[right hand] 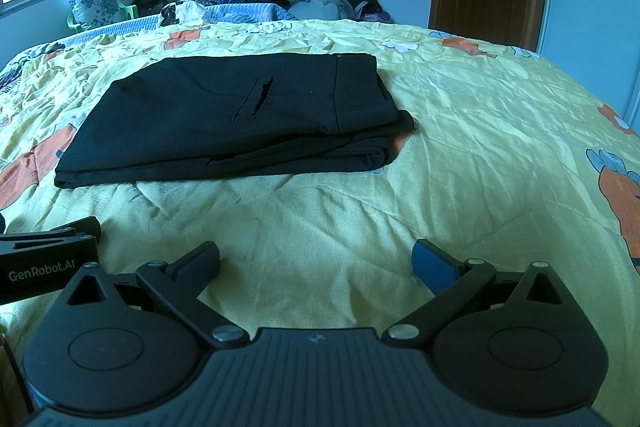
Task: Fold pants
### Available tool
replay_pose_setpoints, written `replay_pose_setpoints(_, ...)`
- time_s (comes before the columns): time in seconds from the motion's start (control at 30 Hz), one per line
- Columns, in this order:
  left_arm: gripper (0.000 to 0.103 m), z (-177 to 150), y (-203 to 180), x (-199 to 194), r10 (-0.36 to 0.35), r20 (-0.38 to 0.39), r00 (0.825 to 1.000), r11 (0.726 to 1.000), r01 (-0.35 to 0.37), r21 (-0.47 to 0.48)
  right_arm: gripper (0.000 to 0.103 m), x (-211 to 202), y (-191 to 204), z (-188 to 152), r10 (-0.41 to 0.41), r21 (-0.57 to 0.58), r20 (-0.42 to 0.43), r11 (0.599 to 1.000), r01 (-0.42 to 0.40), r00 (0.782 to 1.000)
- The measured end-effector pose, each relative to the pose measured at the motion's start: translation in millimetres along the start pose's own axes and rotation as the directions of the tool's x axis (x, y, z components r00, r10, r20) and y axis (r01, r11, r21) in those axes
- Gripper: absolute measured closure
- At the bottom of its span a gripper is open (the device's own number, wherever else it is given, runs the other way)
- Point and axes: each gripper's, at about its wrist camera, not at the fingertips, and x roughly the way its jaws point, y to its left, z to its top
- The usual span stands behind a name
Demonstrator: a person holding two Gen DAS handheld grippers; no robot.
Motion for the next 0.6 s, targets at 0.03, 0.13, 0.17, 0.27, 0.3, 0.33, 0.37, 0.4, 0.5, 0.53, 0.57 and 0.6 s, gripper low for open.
replay_pose_setpoints(0.03, 0.000, 0.0, 0.0, 0.0, 0.000, 0.000, 1.000, 1.000, 0.000, 0.000, 0.000, 0.0, 0.0, 0.0, 0.000, 0.000, 0.000, 1.000, 0.000, 1.000)
replay_pose_setpoints(0.13, 0.000, 0.0, 0.3, 0.2, 0.000, 0.000, 1.000, 1.000, 0.000, 0.001, 0.000, 0.0, 0.0, 0.0, 0.000, 0.000, 0.000, 1.000, 0.000, 1.000)
replay_pose_setpoints(0.17, 0.000, 0.0, 0.6, 0.3, 0.000, 0.000, 1.000, 1.000, 0.000, 0.000, 0.000, 0.0, 0.0, 0.0, 0.000, 0.000, 0.000, 1.000, 0.000, 1.000)
replay_pose_setpoints(0.27, 0.000, 0.1, 0.2, 0.4, -0.001, -0.001, 1.000, 1.000, 0.001, -0.001, 0.000, 0.0, 0.0, 0.0, 0.000, 0.000, 0.000, 1.000, 0.000, 1.000)
replay_pose_setpoints(0.3, 0.000, 0.1, 0.2, 0.5, -0.002, -0.001, 1.000, 1.000, 0.002, -0.002, 0.000, 0.1, 0.0, 0.0, 0.000, 0.000, 0.000, 1.000, 0.000, 1.000)
replay_pose_setpoints(0.33, 0.000, 0.1, 0.2, 0.5, -0.001, -0.001, 1.000, 1.000, 0.001, -0.001, 0.000, 0.1, 0.0, 0.0, 0.000, 0.000, 0.000, 1.000, 0.000, 1.000)
replay_pose_setpoints(0.37, 0.000, 0.1, 0.5, 0.6, -0.002, -0.001, 1.000, 1.000, 0.002, -0.002, 0.000, 0.0, 0.0, 0.0, 0.000, 0.000, 0.000, 1.000, 0.000, 1.000)
replay_pose_setpoints(0.4, 0.000, 0.1, 0.3, 0.6, -0.002, -0.001, 1.000, 1.000, 0.002, -0.002, 0.000, 0.1, 0.0, 0.0, 0.000, 0.000, 0.000, 1.000, 0.000, 1.000)
replay_pose_setpoints(0.5, 0.000, 0.0, 0.1, 0.6, -0.002, -0.001, 1.000, 1.000, 0.002, -0.002, 0.000, 0.1, 0.1, 0.1, 0.000, 0.000, 0.000, 1.000, 0.000, 1.000)
replay_pose_setpoints(0.53, 0.000, 0.0, 0.1, 0.6, -0.002, -0.001, 1.000, 1.000, 0.002, -0.002, 0.000, 0.1, 0.1, 0.1, 0.000, 0.000, 0.000, 1.000, 0.000, 1.000)
replay_pose_setpoints(0.57, 0.000, 0.1, 0.3, 0.7, -0.002, -0.001, 1.000, 1.000, 0.002, -0.002, 0.000, 0.0, 0.2, 0.1, 0.000, 0.000, 0.000, 1.000, 0.000, 1.000)
replay_pose_setpoints(0.6, 0.000, 0.1, 0.2, 0.7, -0.002, -0.001, 1.000, 1.000, 0.002, -0.003, 0.000, 0.1, 0.2, 0.1, 0.000, 0.000, 0.000, 1.000, 0.000, 1.000)
